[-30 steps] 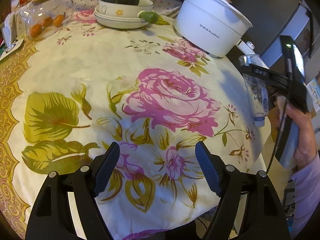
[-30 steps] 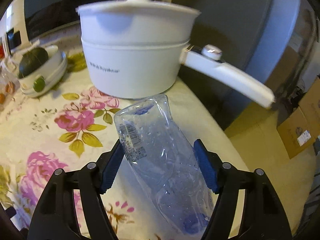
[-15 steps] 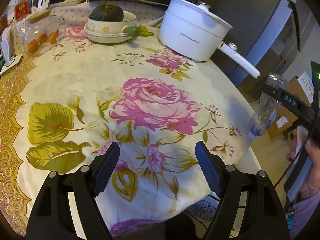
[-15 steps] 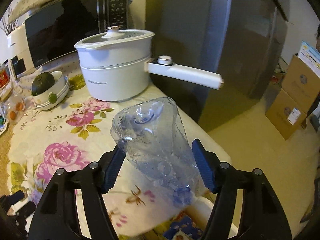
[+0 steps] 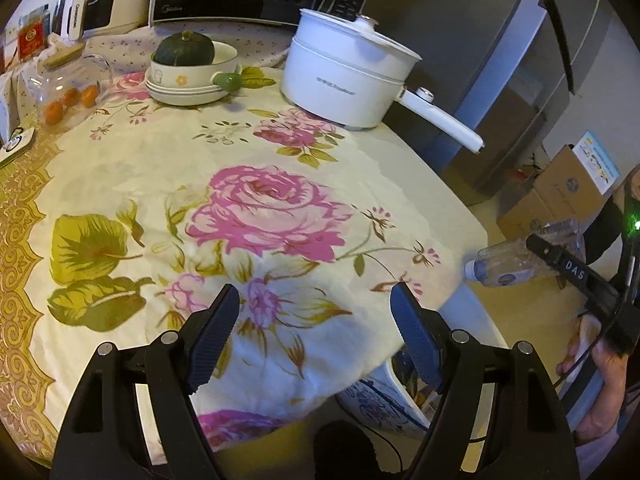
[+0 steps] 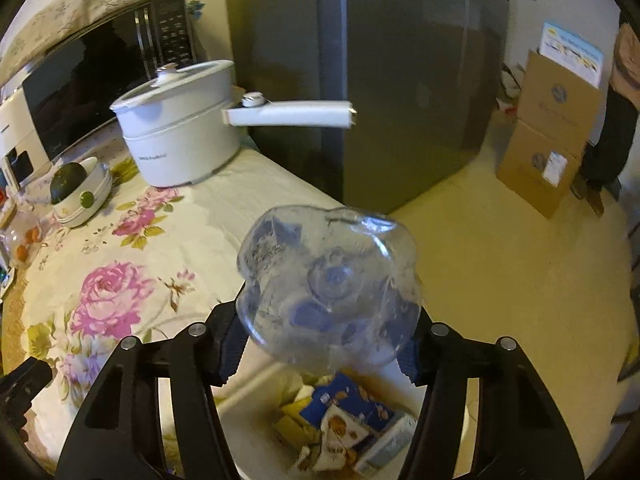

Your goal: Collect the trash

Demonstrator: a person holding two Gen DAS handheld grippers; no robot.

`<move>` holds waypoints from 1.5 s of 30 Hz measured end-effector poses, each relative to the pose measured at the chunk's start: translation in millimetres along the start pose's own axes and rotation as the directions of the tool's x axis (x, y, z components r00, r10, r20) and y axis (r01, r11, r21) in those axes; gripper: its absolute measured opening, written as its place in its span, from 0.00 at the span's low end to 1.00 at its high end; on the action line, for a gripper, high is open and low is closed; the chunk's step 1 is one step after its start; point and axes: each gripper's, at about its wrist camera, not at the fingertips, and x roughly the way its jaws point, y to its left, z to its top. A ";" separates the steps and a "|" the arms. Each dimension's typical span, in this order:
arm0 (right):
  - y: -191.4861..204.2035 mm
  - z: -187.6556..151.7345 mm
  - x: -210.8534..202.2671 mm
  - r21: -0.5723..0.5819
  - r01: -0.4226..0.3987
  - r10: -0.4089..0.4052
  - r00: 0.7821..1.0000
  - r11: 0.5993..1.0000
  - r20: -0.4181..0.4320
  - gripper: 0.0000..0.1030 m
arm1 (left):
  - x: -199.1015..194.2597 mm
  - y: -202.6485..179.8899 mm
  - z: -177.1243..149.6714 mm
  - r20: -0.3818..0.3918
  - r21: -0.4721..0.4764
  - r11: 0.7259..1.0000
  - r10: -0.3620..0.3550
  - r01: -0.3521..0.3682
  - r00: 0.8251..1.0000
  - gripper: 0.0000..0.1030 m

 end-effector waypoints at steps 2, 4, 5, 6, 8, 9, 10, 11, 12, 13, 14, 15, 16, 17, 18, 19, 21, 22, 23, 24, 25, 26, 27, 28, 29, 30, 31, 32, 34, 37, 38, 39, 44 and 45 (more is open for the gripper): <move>-5.7 -9.7 -0.8 0.016 -0.007 0.007 1.000 1.000 -0.020 0.56 | -0.9 -4.2 -3.1 -0.003 0.006 1.000 -0.003 0.003 1.000 0.74; -10.1 -17.6 -1.8 0.028 -0.011 0.011 0.999 1.000 -0.032 0.56 | -2.6 -7.7 -5.3 -0.004 0.012 1.000 -0.006 0.006 1.000 0.74; -12.5 -22.0 -2.3 0.031 -0.010 0.011 0.999 0.999 -0.039 0.56 | -3.7 -9.9 -5.8 -0.004 0.015 1.000 -0.008 0.008 1.000 0.74; -14.3 -25.8 -2.8 0.031 -0.007 0.008 0.999 0.999 -0.046 0.56 | -4.4 -10.8 -6.1 -0.004 0.019 1.000 -0.009 0.009 1.000 0.74; -15.9 -31.1 -3.4 0.029 -0.005 0.007 0.998 1.000 -0.059 0.56 | -6.2 -13.9 -6.1 -0.003 0.026 1.000 -0.011 0.011 1.000 0.74; -16.7 -33.9 -3.4 0.026 -0.002 0.004 0.998 1.000 -0.067 0.56 | -7.1 -16.4 -6.0 -0.004 0.031 0.999 -0.013 0.013 1.000 0.74; -17.4 -36.4 -3.2 0.022 0.004 -0.002 0.997 1.000 -0.073 0.56 | -7.4 -18.6 -5.7 -0.005 0.036 0.999 -0.014 0.014 1.000 0.74; -17.9 -37.7 -2.8 0.021 0.009 -0.007 0.997 1.000 -0.077 0.56 | -7.9 -20.9 -5.6 -0.006 0.042 0.999 -0.015 0.015 1.000 0.74; -18.3 -38.8 -2.3 0.019 0.012 -0.010 0.997 1.000 -0.082 0.56 | -8.7 -23.5 -5.3 -0.004 0.049 0.999 -0.015 0.015 1.000 0.74; -18.4 -39.3 -2.0 0.017 0.015 -0.014 0.996 1.000 -0.085 0.57 | -8.9 -26.1 -5.0 -0.004 0.056 0.998 -0.015 0.015 1.000 0.74; -18.2 -39.6 -2.3 0.017 0.017 -0.016 0.996 1.000 -0.086 0.57 | -9.2 -29.4 -4.8 -0.004 0.063 0.998 -0.016 0.016 1.000 0.74; -18.0 -39.6 -3.8 0.017 0.018 -0.016 0.996 1.000 -0.084 0.58 | -9.2 -32.2 -4.5 -0.005 0.068 0.998 -0.017 0.018 1.000 0.74; -17.2 -38.8 -5.4 0.016 0.019 -0.018 0.997 1.000 -0.080 0.62 | -9.4 -34.0 -4.2 -0.005 0.072 0.997 -0.019 0.019 1.000 0.74; -15.1 -37.6 -8.3 0.012 0.027 -0.026 0.997 1.000 -0.068 0.68 | -9.9 -37.6 -3.9 -0.004 0.079 0.997 -0.020 0.020 1.000 0.74; -12.7 -36.4 -11.9 0.005 0.038 -0.038 0.998 0.999 -0.051 0.71 | -10.5 -39.6 -3.7 -0.003 0.084 0.996 -0.020 0.020 1.000 0.74; -12.2 -36.0 -14.3 0.002 0.045 -0.044 0.998 0.999 -0.040 0.76 | -10.9 -42.2 -3.2 0.000 0.091 0.996 -0.019 0.019 1.000 0.74; -9.3 -34.1 -20.3 -0.006 0.056 -0.056 0.998 0.998 -0.013 0.81 | -12.7 -47.7 -2.6 0.008 0.103 0.995 -0.016 0.015 1.000 0.74; -8.5 -33.4 -22.5 -0.007 0.059 -0.059 0.998 0.998 -0.004 0.84 | -13.2 -49.8 -2.2 0.011 0.108 0.994 -0.014 0.012 1.000 0.74; -8.0 -32.6 -24.8 -0.006 0.065 -0.065 0.998 0.998 0.006 0.87 | -13.8 -51.6 -2.0 0.014 0.113 0.994 -0.011 0.009 1.000 0.74; -7.9 -32.0 -26.8 -0.005 0.069 -0.069 0.998 0.998 0.014 0.88 | -14.2 -53.9 -1.9 0.017 0.118 0.993 -0.007 0.005 1.000 0.74; -8.2 -31.3 -28.5 -0.003 0.072 -0.072 0.997 0.997 0.021 0.90 | -14.7 -55.6 -1.8 0.020 0.121 0.993 -0.005 0.003 1.000 0.74; -8.2 -30.9 -29.3 -0.001 0.073 -0.073 0.997 0.997 0.025 0.91 | -15.0 -57.5 -1.5 0.022 0.125 0.992 -0.004 0.001 1.000 0.74; -8.5 -30.2 -30.1 0.001 0.074 -0.074 0.997 0.997 0.027 0.92 | -15.4 -59.5 -1.2 0.024 0.130 0.992 -0.002 -0.001 1.000 0.74; -8.8 -29.8 -30.4 0.004 0.075 -0.075 0.997 0.997 0.028 0.93 | -15.7 -61.0 -0.8 0.025 0.133 0.991 -0.001 -0.002 1.000 0.74; -10.0 -29.5 -31.0 0.010 0.074 -0.075 0.997 0.997 0.029 0.93 | -16.0 -62.6 -0.6 0.027 0.136 0.991 -0.001 -0.002 1.000 0.74; -10.7 -29.4 -31.3 0.014 0.073 -0.074 0.997 0.997 0.029 0.93 | -16.4 -64.9 -0.3 0.029 0.140 0.990 -0.002 -0.002 1.000 0.74; -11.3 -29.3 -31.8 0.018 0.074 -0.074 0.997 0.997 0.029 0.93 | -16.7 -66.3 -0.3 0.031 0.143 0.990 -0.001 -0.003 1.000 0.74; -12.1 -29.1 -31.9 0.021 0.073 -0.074 0.997 0.997 0.029 0.93 | -17.1 -67.6 -0.2 0.033 0.146 0.989 0.000 -0.005 0.999 0.74; -12.4 -28.9 -32.3 0.024 0.072 -0.073 0.997 0.997 0.029 0.93 | -18.5 -70.6 0.1 0.042 0.153 0.988 0.005 -0.011 0.999 0.74; -12.4 -27.9 -35.1 0.037 0.062 -0.063 0.997 0.997 0.043 0.93 | -22.2 -72.7 1.3 0.060 0.156 0.987 0.014 -0.024 0.998 0.80; -11.7 -26.5 -36.6 0.043 0.054 -0.056 0.997 0.998 0.054 0.93 | -24.4 -72.9 1.6 0.071 0.156 0.987 0.020 -0.030 0.997 0.85; -10.2 -24.6 -38.0 0.046 0.046 -0.049 0.997 0.998 0.063 0.93 | -27.9 -72.7 2.4 0.091 0.155 0.987 0.027 -0.041 0.996 0.85; 13.7 -11.6 -49.1 0.022 0.035 -0.037 0.990 0.999 0.139 0.93 | -48.3 -70.2 10.4 0.224 0.147 0.979 0.105 -0.140 0.969 0.94; 18.0 -9.6 -51.3 0.016 0.031 -0.033 0.988 0.999 0.150 0.93 | -55.2 -69.9 12.5 0.270 0.143 0.975 0.129 -0.172 0.954 0.94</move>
